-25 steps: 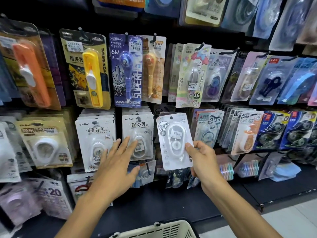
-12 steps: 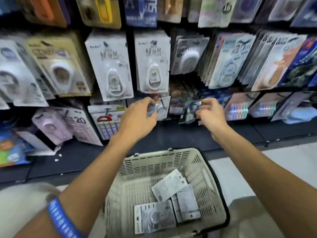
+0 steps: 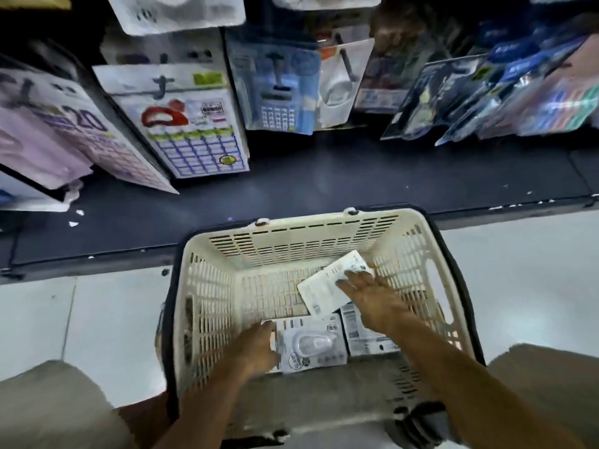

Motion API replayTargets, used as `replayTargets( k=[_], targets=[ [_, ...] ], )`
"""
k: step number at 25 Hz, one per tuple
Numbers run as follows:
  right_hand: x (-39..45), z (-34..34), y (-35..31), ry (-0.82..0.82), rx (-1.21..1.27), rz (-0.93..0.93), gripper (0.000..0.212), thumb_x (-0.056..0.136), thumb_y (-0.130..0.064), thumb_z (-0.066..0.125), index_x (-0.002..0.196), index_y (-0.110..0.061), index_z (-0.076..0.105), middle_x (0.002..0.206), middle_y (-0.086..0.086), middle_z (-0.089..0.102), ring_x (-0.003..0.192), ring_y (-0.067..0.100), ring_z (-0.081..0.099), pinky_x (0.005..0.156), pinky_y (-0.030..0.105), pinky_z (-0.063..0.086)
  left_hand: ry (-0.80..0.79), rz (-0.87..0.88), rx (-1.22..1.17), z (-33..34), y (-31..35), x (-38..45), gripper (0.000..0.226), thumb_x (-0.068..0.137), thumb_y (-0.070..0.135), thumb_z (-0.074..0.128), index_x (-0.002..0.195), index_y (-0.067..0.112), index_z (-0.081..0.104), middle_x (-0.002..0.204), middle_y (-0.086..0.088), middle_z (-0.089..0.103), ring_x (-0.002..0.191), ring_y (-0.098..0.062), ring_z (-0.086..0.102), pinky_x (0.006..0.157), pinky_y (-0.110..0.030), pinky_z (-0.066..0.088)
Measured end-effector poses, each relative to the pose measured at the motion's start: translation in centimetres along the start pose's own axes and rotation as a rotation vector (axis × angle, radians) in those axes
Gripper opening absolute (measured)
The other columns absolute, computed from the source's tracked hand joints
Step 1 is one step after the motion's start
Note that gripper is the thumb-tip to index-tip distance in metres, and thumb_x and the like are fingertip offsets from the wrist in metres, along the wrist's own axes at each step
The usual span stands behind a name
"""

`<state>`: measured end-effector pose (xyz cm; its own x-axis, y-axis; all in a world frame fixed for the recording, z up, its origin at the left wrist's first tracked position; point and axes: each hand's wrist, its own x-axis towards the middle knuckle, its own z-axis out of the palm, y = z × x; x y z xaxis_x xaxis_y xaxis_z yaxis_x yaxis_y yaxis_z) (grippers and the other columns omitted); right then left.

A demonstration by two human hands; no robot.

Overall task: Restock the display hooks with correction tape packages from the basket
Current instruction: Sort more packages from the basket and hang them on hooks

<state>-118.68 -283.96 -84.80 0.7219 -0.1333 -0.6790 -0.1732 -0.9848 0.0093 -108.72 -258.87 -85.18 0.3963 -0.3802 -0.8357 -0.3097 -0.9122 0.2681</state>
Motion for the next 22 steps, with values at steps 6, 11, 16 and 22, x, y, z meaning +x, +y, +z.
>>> replayTargets(
  k=[6, 11, 16, 22],
  targets=[
    [6.8, -0.9, 0.4, -0.137, -0.057, -0.180, 0.112, 0.078, -0.038, 0.083, 0.161, -0.025, 0.008, 0.169, 0.003, 0.008, 0.155, 0.029, 0.008, 0.124, 0.053, 0.009, 0.134, 0.010, 0.064, 2.3, 0.3, 4.2, 0.098, 0.072, 0.076, 0.069, 0.150, 0.025, 0.039, 0.157, -0.008, 0.040, 0.141, -0.031, 0.039, 0.114, -0.043, 0.038],
    [8.4, -2.1, 1.8, -0.280, 0.048, -0.170, 0.112, 0.067, -0.070, 0.077, 0.156, -0.026, 0.027, 0.157, 0.002, 0.027, 0.145, 0.028, 0.026, 0.116, 0.047, 0.024, 0.025, 0.035, -0.038, 1.3, 0.0, 5.9, 0.088, 0.049, 0.079, 0.076, 0.121, 0.028, 0.068, 0.119, 0.003, 0.070, 0.103, -0.017, 0.065, 0.083, -0.030, 0.055],
    [7.4, -2.6, 3.3, -0.205, 0.614, -0.091, 0.021, 0.095, -0.044, 0.064, 0.111, -0.031, 0.062, 0.106, -0.007, 0.062, 0.099, 0.022, 0.060, 0.074, 0.030, 0.045, 0.063, 0.205, 0.115, 1.5, 1.5, 5.3, 0.091, 0.053, 0.091, 0.063, 0.121, 0.031, 0.068, 0.106, 0.008, 0.074, 0.085, -0.011, 0.064, 0.071, -0.025, 0.048],
    [5.2, -5.3, 4.3, -0.045, 1.299, 0.003, 0.010, 0.094, -0.022, 0.070, 0.099, -0.015, 0.075, 0.086, 0.000, 0.076, 0.073, 0.012, 0.071, 0.064, 0.026, 0.054, -0.182, 0.078, -0.186, -0.4, 1.6, 6.1, 0.061, 0.075, 0.041, 0.085, 0.130, 0.035, 0.063, 0.121, 0.008, 0.072, 0.097, -0.012, 0.067, 0.077, -0.026, 0.051]
  ],
)
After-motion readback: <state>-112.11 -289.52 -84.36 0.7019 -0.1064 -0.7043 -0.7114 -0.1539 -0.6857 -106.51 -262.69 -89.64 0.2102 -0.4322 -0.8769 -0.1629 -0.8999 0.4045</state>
